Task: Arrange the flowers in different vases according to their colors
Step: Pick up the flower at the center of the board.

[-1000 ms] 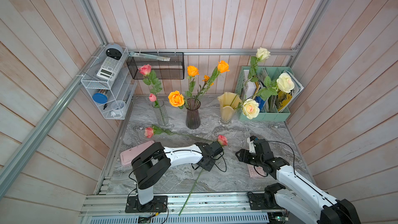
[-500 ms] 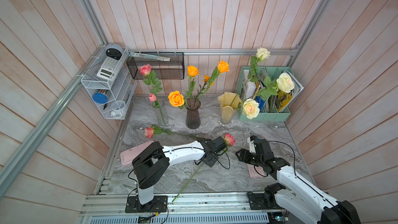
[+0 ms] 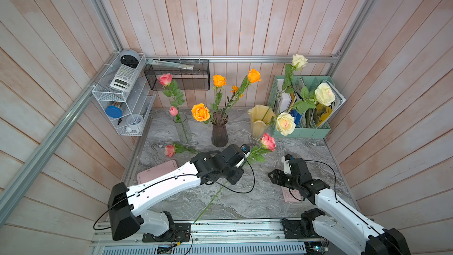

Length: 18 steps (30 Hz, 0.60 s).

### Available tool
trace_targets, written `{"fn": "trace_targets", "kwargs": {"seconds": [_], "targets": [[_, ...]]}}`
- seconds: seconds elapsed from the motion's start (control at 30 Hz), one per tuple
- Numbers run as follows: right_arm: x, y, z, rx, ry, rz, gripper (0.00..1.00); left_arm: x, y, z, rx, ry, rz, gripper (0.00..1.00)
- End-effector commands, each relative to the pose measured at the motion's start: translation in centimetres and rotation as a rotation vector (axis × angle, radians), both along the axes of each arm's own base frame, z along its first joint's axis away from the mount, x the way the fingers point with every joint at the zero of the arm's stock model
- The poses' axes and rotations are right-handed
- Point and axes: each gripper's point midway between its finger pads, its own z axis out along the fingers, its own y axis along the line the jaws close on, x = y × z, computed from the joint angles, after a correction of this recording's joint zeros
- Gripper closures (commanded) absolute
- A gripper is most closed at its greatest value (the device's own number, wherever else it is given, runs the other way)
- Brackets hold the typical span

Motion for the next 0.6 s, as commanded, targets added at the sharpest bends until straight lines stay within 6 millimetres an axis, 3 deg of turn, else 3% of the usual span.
{"fn": "trace_targets", "kwargs": {"seconds": [0.0, 0.13, 0.23, 0.33, 0.57], "targets": [[0.2, -0.2, 0.0, -0.014, -0.012, 0.001, 0.4, -2.5, 1.2, 1.4, -0.074, 0.013, -0.093, 0.97], [0.2, -0.2, 0.0, -0.015, -0.012, 0.0, 0.4, -4.1, 2.8, 3.0, -0.18, -0.01, -0.102, 0.97], [0.2, -0.2, -0.1, -0.015, -0.009, 0.0, 0.4, -4.0, 4.3, 4.5, -0.223, -0.06, -0.052, 0.97], [0.2, -0.2, -0.1, -0.013, -0.011, 0.002, 0.4, -2.9, 6.0, 7.9, -0.299, -0.183, 0.023, 0.97], [0.2, 0.0, -0.2, -0.011, 0.007, 0.011, 0.4, 0.7, 9.7, 18.8, -0.408, -0.574, 0.193, 0.97]]}}
